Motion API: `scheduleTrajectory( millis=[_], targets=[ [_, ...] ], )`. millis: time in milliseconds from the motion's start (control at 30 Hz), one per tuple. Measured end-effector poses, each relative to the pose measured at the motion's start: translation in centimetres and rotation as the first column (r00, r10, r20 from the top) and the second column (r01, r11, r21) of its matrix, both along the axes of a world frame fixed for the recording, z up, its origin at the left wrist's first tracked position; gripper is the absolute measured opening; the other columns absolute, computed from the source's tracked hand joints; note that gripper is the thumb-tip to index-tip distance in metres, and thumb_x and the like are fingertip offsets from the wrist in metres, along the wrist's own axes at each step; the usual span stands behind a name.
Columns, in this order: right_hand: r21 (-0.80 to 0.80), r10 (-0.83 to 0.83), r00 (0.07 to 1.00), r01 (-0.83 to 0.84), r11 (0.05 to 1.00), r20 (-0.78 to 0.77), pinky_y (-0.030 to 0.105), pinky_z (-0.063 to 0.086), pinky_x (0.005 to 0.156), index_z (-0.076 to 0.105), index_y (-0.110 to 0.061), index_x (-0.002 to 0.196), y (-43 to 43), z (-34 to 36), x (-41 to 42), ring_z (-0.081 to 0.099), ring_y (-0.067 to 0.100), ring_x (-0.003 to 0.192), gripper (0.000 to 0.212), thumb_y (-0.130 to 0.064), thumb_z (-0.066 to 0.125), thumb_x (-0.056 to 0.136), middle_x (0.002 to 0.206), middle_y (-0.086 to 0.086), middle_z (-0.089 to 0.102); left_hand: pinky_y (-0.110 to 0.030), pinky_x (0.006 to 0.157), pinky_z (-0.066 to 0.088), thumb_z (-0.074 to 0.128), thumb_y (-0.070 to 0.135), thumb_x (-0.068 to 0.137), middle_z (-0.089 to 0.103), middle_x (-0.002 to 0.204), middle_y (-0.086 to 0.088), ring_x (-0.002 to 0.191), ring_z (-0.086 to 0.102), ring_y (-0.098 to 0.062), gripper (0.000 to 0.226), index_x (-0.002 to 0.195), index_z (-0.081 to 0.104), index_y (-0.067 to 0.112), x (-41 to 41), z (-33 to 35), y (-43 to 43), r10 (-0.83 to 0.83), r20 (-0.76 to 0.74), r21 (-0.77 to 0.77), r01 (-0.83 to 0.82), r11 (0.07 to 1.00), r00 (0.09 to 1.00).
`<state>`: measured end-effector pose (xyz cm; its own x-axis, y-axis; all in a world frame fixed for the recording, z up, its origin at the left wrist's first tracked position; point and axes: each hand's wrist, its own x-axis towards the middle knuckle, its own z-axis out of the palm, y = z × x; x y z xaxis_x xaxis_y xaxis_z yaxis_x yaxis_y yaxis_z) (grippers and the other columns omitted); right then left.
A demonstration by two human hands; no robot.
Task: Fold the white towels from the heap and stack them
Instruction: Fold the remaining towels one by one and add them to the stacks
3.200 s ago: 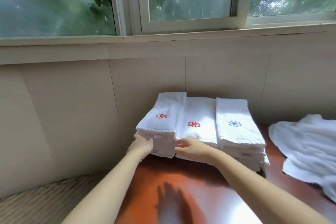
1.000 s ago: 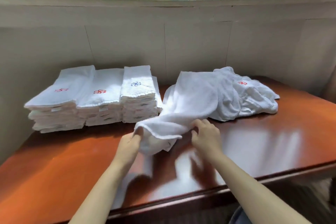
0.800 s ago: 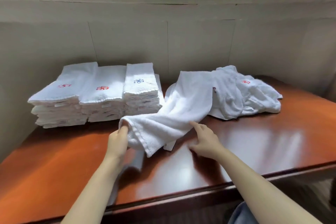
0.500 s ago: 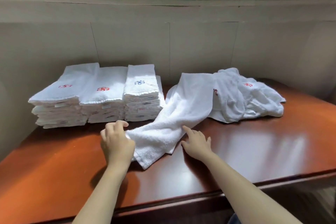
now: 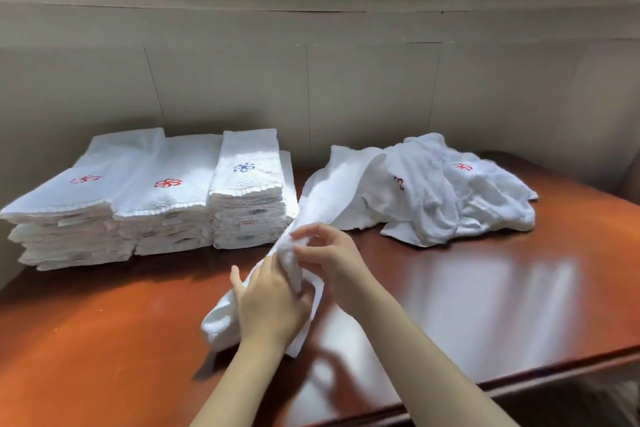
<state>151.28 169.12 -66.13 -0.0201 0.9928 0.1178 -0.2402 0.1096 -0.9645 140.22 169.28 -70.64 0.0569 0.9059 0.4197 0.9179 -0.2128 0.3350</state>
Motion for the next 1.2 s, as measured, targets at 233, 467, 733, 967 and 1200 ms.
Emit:
scheduleTrajectory(
  millis=[233,467,733,967,1200],
  targets=[
    [0.223,-0.249,0.600,0.120,0.967,0.760,0.028,0.049,0.077,0.047,-0.029,0.133,-0.8,-1.4,2.3,0.060,0.020,0.104,0.069,0.004,0.042,0.072,0.125,-0.001,0.060,-0.028,0.053,0.026,0.029,0.004,0.049,0.036,0.049,0.008,0.053,0.029,-0.010,0.020,0.052,0.044,0.016,-2.6,1.3,0.0,-0.332,0.613,0.141,0.314,0.939,0.717],
    [0.084,-0.084,0.220,0.013,0.996,0.972,0.039,0.044,0.092,0.009,-0.045,0.148,-1.6,-6.1,3.5,0.049,0.028,0.107,0.080,-0.008,0.044,0.087,0.119,0.005,0.046,-0.025,0.055,0.012,0.023,0.005,0.047,0.017,0.054,0.011,0.055,0.014,-0.007,0.019,0.048,0.023,0.024,-4.7,2.0,-4.0,-0.549,0.423,-0.075,0.632,0.771,0.721],
    [0.171,-0.179,0.185,0.058,0.984,0.966,0.032,0.043,0.094,0.057,-0.026,0.127,-1.4,-6.4,2.2,0.048,0.028,0.115,0.040,-0.014,0.049,0.090,0.131,0.005,0.042,-0.025,0.055,0.016,0.026,0.005,0.053,0.024,0.050,0.009,0.051,0.020,-0.006,0.015,0.047,0.025,0.018,-10.3,3.0,-7.2,-0.452,0.444,-0.303,0.604,0.737,0.774],
    [0.359,-0.398,0.168,0.222,0.906,0.902,0.035,0.037,0.097,0.065,-0.008,0.097,-1.4,-4.8,1.5,0.052,0.031,0.110,0.018,-0.010,0.048,0.091,0.119,0.011,0.056,-0.034,0.062,0.033,0.044,-0.004,0.068,0.054,0.077,0.001,0.079,0.052,-0.032,0.029,0.072,0.052,0.024,-15.5,2.4,-4.9,0.011,0.194,-0.058,0.000,0.998,0.981],
    [0.623,-0.637,0.032,0.177,0.762,0.770,0.037,0.039,0.055,0.055,-0.002,0.094,-2.4,0.4,2.2,0.064,0.042,0.072,0.028,-0.030,0.056,0.094,0.076,0.024,0.065,-0.037,0.065,0.037,0.044,-0.008,0.079,0.060,0.103,-0.009,0.091,0.059,-0.038,0.037,0.102,0.061,0.016,-19.0,6.9,-2.6,0.240,-0.079,0.150,-0.227,0.962,0.967]
  ],
)
